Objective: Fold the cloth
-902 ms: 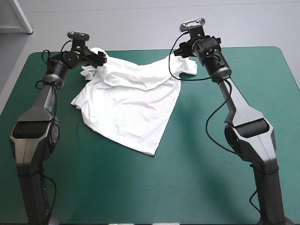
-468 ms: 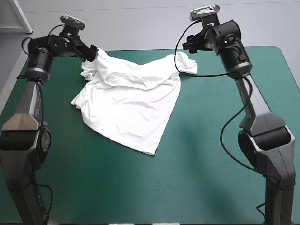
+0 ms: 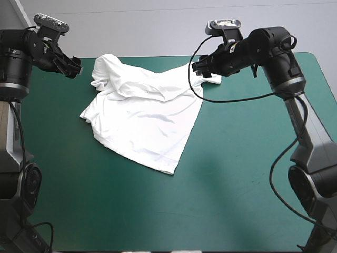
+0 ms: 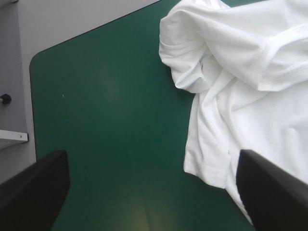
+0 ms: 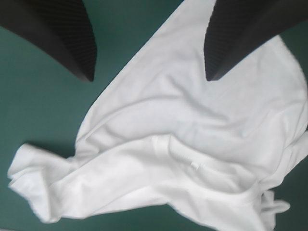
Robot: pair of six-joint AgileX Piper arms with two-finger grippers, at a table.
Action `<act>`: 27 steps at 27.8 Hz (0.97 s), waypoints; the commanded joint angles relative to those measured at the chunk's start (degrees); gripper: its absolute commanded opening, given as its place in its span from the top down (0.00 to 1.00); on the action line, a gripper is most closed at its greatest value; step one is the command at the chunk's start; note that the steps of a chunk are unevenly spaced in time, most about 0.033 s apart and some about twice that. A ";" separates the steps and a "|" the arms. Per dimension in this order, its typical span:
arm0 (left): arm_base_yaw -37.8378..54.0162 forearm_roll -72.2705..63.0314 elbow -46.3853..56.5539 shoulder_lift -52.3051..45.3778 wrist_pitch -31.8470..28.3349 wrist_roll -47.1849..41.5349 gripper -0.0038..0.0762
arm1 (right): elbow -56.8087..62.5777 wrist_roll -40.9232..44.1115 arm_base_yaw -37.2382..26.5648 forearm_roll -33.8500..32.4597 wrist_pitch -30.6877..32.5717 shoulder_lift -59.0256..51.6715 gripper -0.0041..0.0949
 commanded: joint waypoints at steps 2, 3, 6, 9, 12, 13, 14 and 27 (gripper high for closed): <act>-0.09 -0.43 2.23 -4.79 1.82 -1.26 0.10 | 11.76 -2.71 2.38 1.76 -2.66 -9.27 0.42; -0.09 -0.95 3.69 -5.43 1.67 -1.26 0.10 | 15.40 -2.81 3.02 0.99 -2.66 -10.97 0.42; -0.09 -0.81 8.29 -6.96 0.42 -1.05 0.10 | 25.21 -2.81 5.47 -1.68 -2.75 -15.14 0.42; -0.09 -0.03 13.74 -7.54 -3.52 -1.05 0.10 | 33.49 -2.84 7.95 -3.10 -3.98 -18.33 0.42; -0.09 -0.03 18.88 -7.43 -8.03 -1.05 0.10 | 39.54 -2.57 9.72 -3.15 -5.82 -20.64 0.42; -0.09 -0.03 20.30 -7.43 -9.61 -1.05 0.10 | 40.63 -2.46 10.02 -3.04 -6.10 -21.15 0.42; -0.09 -0.03 21.70 -7.43 -11.57 -1.05 0.10 | 41.66 -2.46 10.39 -3.04 -6.24 -21.54 0.42; 2.64 -3.73 26.50 6.33 -24.34 -4.75 0.32 | 45.25 4.70 23.66 -5.29 -6.36 -23.27 0.42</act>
